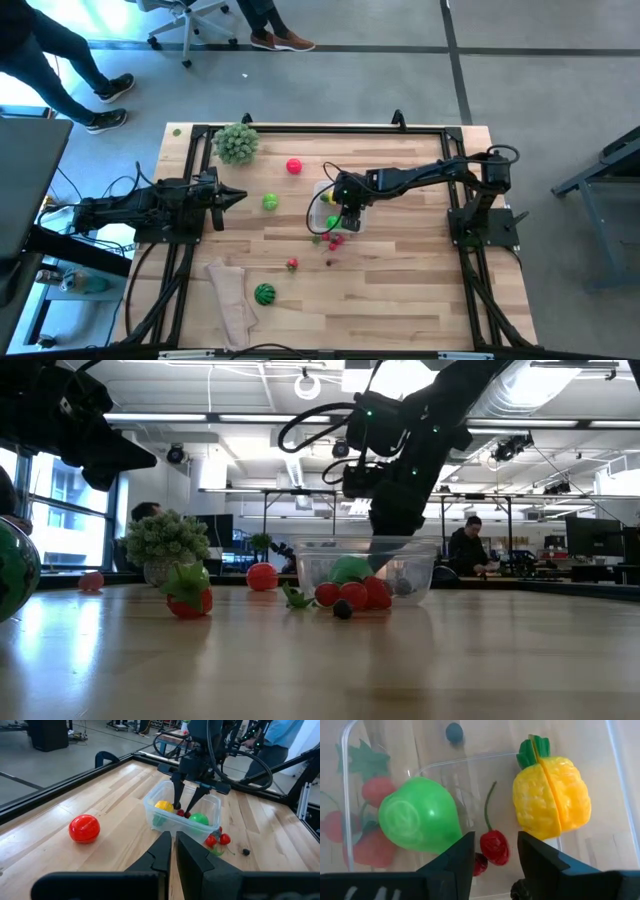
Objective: Pick and placing Produce into tupperware
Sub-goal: Adjust the transparent container
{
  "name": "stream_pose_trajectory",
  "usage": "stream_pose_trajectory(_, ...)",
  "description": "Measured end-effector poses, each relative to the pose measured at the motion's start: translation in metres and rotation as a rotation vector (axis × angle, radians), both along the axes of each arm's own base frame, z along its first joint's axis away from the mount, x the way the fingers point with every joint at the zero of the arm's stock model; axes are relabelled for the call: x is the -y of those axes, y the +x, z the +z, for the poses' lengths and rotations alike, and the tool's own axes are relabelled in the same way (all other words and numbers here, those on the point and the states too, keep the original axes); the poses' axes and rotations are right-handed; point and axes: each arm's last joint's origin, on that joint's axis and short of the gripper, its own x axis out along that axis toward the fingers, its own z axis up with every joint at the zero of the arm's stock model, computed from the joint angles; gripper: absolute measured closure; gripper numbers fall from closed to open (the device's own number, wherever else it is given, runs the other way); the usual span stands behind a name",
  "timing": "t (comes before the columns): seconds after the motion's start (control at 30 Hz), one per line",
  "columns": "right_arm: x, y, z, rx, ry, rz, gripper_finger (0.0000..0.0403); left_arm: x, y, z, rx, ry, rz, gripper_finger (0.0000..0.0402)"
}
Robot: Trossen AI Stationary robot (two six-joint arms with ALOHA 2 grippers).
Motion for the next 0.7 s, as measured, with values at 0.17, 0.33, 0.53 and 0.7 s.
stream_pose_trajectory(0.17,0.002,0.003,0.005,0.014,-0.003,-0.001,0.0261,0.0,0.0,0.0,0.0,0.0,0.0,0.0385)
stream_pose_trajectory(0.33,0.004,0.002,0.005,0.005,-0.002,-0.006,0.0261,0.0,0.0,0.0,0.0,0.0,0.0,0.0385)
stream_pose_trajectory(0.53,0.005,-0.007,0.01,-0.05,0.01,-0.008,0.0261,0.0,0.0,0.0,0.0,0.0,0.0,0.0385)
stream_pose_trajectory(0.7,0.006,-0.013,0.026,-0.031,-0.048,-0.027,0.0261,0.0,0.0,0.0,0.0,0.0,0.0,0.0385)
